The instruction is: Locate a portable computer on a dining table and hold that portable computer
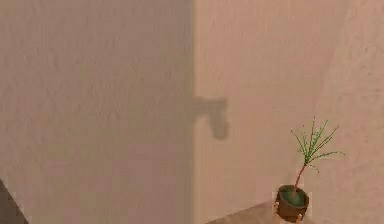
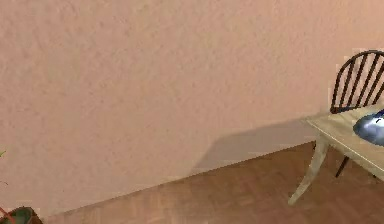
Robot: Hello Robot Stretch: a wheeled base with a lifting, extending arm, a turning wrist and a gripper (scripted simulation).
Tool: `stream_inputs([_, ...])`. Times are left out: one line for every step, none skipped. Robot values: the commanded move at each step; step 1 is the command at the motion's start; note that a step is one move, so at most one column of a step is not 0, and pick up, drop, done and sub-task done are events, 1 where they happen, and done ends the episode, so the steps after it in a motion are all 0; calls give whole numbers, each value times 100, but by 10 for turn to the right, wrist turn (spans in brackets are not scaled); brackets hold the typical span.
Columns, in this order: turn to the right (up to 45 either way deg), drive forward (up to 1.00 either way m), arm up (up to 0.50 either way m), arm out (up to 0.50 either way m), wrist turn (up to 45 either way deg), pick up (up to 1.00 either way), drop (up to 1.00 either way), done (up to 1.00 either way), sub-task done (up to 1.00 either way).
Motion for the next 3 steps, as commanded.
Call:
stream_inputs([-450,0,0,0,0,0,0,0,0])
stream_inputs([-330,0,0,0,0,0,0,0,0])
stream_inputs([0,30,0,0,0,0,0,0,0])
